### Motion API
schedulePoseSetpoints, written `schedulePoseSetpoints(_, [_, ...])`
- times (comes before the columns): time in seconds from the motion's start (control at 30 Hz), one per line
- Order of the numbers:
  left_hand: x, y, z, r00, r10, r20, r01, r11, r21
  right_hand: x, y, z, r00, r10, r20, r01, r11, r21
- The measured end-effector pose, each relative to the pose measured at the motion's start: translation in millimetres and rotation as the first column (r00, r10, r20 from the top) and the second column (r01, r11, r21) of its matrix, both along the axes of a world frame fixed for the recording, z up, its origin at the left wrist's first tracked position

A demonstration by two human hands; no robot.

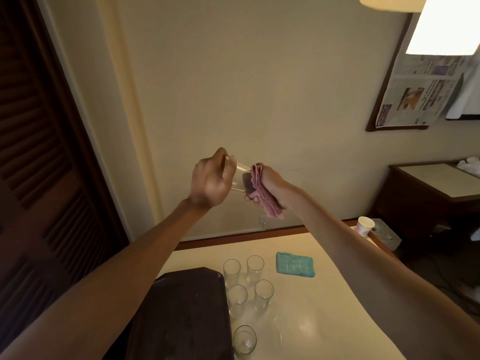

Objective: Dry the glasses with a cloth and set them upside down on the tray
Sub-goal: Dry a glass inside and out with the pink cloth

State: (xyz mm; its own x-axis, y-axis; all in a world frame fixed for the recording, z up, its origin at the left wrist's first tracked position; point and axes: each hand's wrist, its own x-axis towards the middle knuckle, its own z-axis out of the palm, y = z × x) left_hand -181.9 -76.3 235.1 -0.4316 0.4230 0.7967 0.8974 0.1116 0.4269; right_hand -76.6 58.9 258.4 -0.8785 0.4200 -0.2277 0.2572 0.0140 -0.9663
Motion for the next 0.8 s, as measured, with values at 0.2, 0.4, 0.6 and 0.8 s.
schedulePoseSetpoints(0.2, [-1,6,0,0.979,-0.047,-0.200,0.043,0.999,-0.022,4,13,5,0.999,0.026,0.019,-0.026,1.000,-0.009])
schedulePoseSetpoints(0.4, [15,34,27,0.543,0.079,0.836,0.024,0.994,-0.110,6,20,-3,0.962,-0.022,-0.272,0.138,0.898,0.418])
schedulePoseSetpoints(0.6, [22,38,18,0.908,0.146,0.393,-0.128,0.989,-0.072,7,37,8,0.995,-0.011,-0.096,0.021,0.995,0.095])
schedulePoseSetpoints(0.8, [21,32,2,0.996,-0.032,-0.079,0.030,0.999,-0.031,20,43,8,0.995,0.065,0.078,-0.061,0.997,-0.053])
